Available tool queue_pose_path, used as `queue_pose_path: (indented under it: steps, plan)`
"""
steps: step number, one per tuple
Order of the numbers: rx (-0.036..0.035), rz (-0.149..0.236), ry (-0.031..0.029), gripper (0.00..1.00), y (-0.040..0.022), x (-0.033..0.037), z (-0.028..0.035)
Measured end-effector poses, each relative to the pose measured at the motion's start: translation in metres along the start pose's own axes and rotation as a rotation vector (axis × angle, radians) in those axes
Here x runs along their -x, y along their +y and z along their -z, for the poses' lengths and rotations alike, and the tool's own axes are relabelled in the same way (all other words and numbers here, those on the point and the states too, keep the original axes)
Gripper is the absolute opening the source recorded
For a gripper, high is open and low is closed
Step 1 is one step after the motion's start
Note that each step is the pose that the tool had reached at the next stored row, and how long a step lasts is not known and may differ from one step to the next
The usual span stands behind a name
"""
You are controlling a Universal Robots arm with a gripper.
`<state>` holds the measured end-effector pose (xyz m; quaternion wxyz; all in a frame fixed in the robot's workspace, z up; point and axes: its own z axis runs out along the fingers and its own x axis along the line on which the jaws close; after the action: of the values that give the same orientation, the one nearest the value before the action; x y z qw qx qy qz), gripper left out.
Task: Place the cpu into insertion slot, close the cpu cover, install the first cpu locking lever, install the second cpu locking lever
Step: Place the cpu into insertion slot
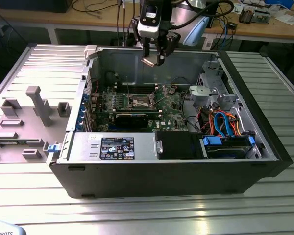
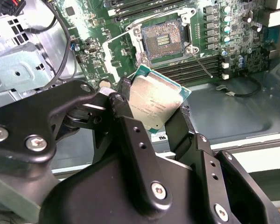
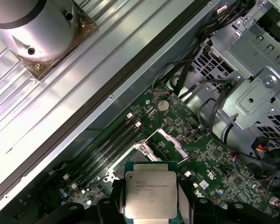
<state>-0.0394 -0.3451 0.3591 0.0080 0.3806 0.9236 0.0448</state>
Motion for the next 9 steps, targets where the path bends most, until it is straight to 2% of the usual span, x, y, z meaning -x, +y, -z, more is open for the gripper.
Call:
queue_pose_path:
  steps: [9]
  plan:
    - [0.0002, -0.01, -0.0009, 0.54, -0.0001, -0.0002, 0.0]
